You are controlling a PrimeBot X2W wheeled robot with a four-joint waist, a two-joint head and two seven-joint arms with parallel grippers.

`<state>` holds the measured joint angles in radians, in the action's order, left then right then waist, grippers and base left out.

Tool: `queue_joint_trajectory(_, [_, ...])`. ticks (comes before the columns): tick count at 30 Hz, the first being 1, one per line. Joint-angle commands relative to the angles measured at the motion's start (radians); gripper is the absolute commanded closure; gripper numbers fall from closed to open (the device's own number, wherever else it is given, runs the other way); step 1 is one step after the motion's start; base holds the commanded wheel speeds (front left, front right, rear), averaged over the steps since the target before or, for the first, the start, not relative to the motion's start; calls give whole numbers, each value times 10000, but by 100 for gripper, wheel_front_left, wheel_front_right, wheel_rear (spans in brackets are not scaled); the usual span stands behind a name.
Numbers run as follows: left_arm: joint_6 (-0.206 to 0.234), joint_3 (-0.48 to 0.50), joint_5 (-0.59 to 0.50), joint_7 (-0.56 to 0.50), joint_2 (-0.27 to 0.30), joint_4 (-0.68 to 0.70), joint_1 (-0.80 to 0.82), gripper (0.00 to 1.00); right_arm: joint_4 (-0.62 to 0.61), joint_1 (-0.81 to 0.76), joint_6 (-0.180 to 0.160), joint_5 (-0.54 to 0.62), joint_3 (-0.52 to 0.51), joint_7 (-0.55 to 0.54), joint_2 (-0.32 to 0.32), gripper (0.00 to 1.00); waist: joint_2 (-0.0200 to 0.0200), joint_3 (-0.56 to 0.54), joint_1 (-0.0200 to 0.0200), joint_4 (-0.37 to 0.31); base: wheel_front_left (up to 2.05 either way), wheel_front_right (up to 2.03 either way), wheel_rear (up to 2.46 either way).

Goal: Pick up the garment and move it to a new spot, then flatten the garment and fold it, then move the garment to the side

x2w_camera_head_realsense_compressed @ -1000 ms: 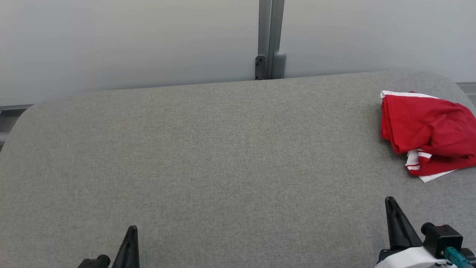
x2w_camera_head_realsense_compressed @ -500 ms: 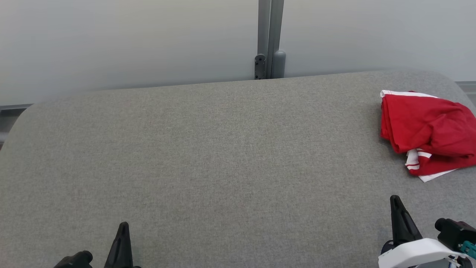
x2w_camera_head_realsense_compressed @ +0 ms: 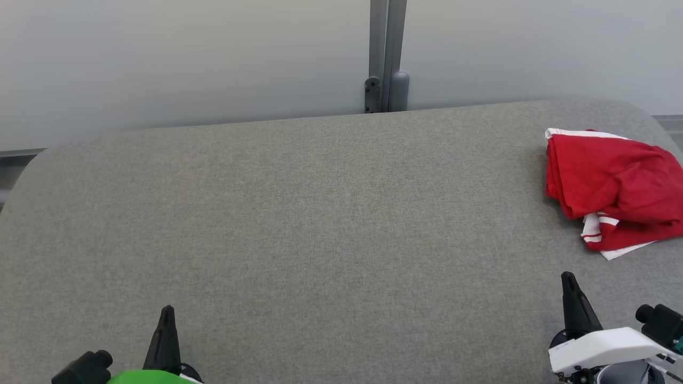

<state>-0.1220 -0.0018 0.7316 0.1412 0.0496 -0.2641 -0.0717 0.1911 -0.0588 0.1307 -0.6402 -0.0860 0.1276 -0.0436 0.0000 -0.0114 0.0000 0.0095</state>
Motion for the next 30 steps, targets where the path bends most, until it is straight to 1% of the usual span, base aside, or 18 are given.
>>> queue_joint_trajectory(1, [-24, 67, 371, -83, 104, 150, 301, 100, -81, 278, 2, -404, -44, -84, -61, 100, 0, 2, 0, -1, 0, 0, 0])
queue_joint_trajectory(13, [-38, 221, 1942, -490, 128, 170, 584, 100, 25, 550, 2, -2083, -91, -505, -68, 100, 0, 20, 0, -13, 0, 0, 0])
queue_joint_trajectory(30, [-59, 429, 3834, -1001, 144, 191, 935, 100, 161, 870, 2, -4125, -148, -1024, -76, 100, 0, 46, 0, -29, 0, 0, 0])
